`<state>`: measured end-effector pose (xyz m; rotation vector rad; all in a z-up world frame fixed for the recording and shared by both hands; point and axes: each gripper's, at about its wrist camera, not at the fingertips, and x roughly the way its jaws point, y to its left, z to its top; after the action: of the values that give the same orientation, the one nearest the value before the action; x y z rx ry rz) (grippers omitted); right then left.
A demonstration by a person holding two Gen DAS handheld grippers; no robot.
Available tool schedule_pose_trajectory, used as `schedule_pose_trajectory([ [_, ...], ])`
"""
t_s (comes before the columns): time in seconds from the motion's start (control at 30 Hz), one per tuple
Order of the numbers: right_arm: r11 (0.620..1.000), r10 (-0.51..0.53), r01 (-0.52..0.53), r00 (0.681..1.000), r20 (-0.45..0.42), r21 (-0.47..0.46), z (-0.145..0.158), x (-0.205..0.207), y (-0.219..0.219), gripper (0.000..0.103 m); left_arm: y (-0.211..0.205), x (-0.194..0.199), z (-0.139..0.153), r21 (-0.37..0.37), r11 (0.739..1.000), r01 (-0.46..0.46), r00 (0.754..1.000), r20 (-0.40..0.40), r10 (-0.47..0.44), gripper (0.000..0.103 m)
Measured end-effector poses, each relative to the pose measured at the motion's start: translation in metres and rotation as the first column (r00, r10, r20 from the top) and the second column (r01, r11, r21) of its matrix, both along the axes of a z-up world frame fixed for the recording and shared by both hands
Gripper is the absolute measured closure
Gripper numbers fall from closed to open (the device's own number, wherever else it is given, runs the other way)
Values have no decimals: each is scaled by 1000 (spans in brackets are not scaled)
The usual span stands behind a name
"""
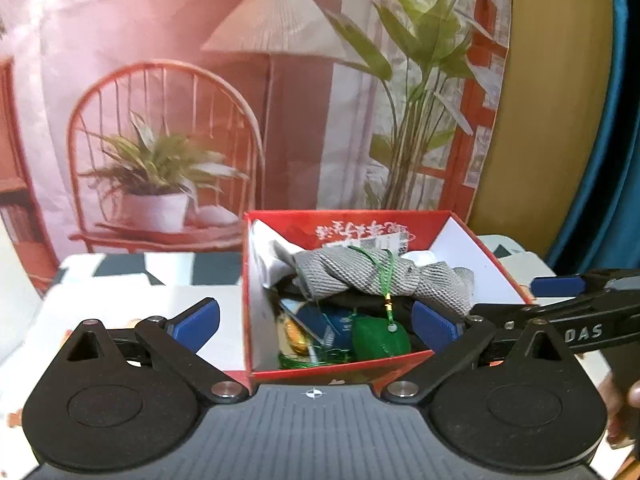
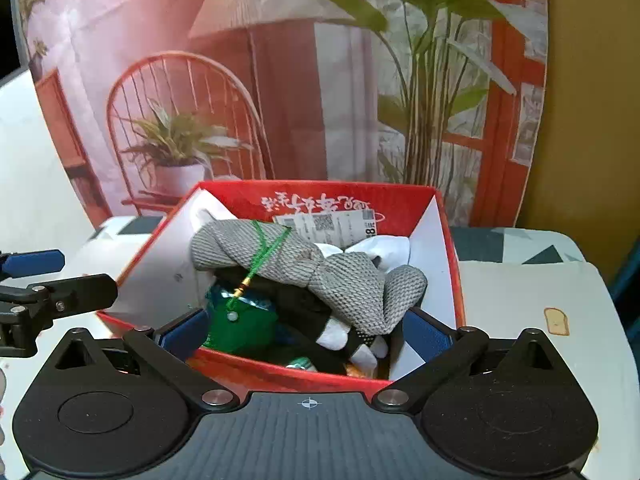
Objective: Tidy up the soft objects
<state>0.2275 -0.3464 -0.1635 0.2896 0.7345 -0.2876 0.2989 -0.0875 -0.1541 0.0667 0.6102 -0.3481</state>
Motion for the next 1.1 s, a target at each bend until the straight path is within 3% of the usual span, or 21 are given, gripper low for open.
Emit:
schedule_pose_trajectory([
  [0.33, 999, -37, 37, 999, -16, -33, 15, -28, 18, 0, -2, -23, 14, 73, 995, -69, 997, 26, 67, 0],
  [0.47, 997, -53, 52, 999, -10, -50, 26, -42, 27, 0, 5, -45, 25, 68, 995, -78, 996, 45, 75, 0],
  [1.1, 996, -57, 71, 976, 211, -57, 124, -171, 108, 0, 56, -209, 117, -16, 979, -201, 959, 203, 200, 0],
])
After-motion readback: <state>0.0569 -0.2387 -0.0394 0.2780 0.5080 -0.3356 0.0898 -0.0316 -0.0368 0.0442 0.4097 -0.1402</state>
